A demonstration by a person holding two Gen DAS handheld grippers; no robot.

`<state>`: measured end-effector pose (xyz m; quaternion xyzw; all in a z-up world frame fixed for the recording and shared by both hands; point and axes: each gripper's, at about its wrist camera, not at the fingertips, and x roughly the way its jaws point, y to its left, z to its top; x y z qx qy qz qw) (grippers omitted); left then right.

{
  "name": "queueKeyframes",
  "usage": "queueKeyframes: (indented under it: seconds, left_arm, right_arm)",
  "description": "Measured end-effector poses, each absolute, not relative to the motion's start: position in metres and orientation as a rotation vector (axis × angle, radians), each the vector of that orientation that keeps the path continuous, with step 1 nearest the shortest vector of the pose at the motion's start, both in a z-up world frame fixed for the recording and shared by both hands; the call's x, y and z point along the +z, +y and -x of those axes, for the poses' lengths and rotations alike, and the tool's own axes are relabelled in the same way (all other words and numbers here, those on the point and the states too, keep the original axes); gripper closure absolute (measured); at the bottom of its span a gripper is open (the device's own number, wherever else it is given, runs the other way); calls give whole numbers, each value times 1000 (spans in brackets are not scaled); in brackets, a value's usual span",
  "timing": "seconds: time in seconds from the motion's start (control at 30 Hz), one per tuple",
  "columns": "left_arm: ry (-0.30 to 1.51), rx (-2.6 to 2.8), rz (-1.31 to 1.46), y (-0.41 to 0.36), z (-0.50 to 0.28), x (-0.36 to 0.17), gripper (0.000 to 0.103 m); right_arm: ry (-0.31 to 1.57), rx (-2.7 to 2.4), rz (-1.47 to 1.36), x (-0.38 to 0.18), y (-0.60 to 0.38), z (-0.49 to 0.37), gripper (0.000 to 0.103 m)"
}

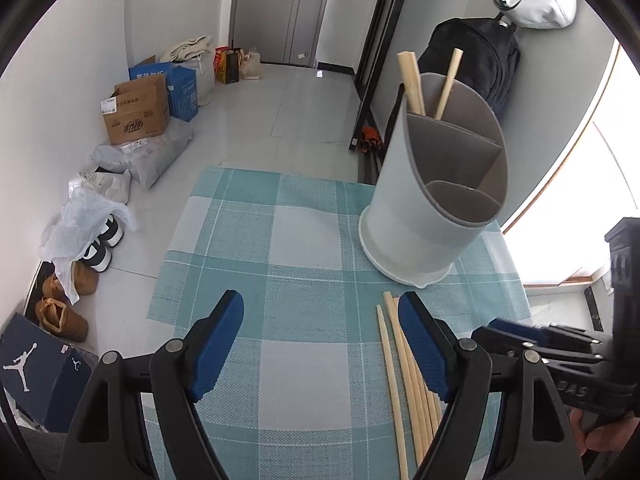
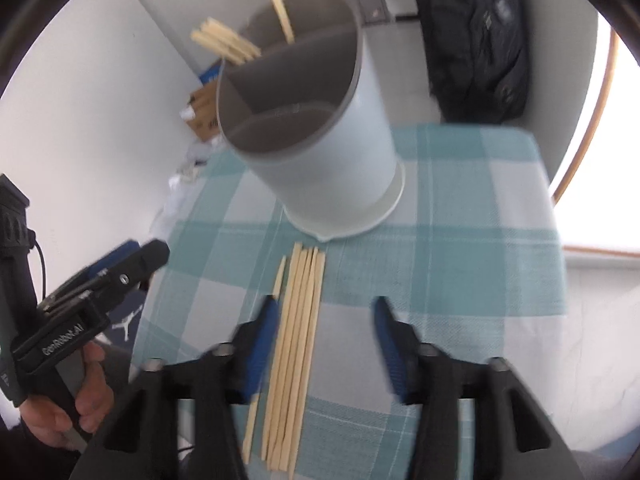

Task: Organize utensils
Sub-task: 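Move both open grippers back down toward the wooden chopstick pile, then lower the right gripper onto the chopstick pile and close on a chopstick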

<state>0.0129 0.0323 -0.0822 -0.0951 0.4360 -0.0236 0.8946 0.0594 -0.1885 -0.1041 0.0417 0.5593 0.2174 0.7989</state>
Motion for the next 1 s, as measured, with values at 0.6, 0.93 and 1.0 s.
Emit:
queueKeyframes:
  seconds: [0.6,0.93,1.0]
  left_arm:
    - [935,32,291,56,-22,-85,27]
    - [967,29,321,62,-24,-89,27]
    - [967,29,318,62,-23,-88,27]
  right_arm:
    - [1246,391,145,-143,-138,-91,77]
    - [1257,326,207,-144,-126,-89,81]
    - [1259,327,216,-143,-124,-90,81]
